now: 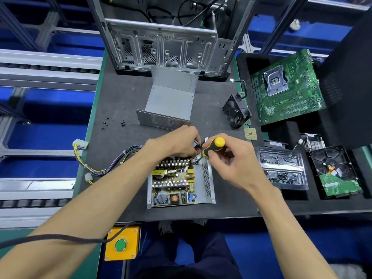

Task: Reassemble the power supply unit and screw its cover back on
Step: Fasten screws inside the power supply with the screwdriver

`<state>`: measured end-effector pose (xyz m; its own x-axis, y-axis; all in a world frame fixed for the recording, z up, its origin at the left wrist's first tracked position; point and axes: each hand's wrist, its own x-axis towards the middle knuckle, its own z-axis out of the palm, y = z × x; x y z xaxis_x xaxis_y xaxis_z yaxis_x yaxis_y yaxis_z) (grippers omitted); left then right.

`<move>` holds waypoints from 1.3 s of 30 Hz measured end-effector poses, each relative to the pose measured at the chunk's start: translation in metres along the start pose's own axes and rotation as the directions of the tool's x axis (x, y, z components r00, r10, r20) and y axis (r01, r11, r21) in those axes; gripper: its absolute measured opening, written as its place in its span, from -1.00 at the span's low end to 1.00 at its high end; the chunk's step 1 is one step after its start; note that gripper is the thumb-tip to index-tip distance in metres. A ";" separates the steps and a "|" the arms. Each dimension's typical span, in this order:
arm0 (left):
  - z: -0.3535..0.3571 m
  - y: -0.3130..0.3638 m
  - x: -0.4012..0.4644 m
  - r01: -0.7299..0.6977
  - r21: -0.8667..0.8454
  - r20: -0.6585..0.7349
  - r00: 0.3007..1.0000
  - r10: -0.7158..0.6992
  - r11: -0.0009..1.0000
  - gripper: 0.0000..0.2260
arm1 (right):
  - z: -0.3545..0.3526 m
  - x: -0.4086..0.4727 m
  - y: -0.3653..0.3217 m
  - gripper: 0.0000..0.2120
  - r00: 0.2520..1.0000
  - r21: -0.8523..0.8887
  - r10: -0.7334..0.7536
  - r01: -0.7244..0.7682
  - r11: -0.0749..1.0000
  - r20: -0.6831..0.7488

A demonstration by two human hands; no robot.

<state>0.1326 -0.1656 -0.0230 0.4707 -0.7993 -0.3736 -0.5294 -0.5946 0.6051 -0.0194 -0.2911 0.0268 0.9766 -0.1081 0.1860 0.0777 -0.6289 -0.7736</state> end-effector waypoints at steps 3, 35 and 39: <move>-0.001 0.001 0.000 -0.003 0.010 0.003 1.000 0.003 1.000 -0.64 | 0.000 0.001 -0.001 -0.88 1.000 -0.008 -0.011 0.011 1.000 0.006; -0.004 0.002 -0.001 0.006 -0.007 0.006 1.000 -0.006 1.000 -0.63 | -0.003 0.005 -0.001 -0.88 0.997 -0.030 0.030 -0.028 0.999 0.072; -0.004 0.002 0.000 0.006 0.010 0.008 1.000 -0.006 1.000 -0.62 | -0.003 0.005 -0.001 -0.86 0.996 -0.028 0.032 -0.030 0.999 0.079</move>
<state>0.1344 -0.1667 -0.0185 0.4678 -0.7966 -0.3830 -0.5339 -0.6000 0.5958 -0.0149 -0.2934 0.0309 0.9914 -0.0671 0.1122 0.0423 -0.6469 -0.7614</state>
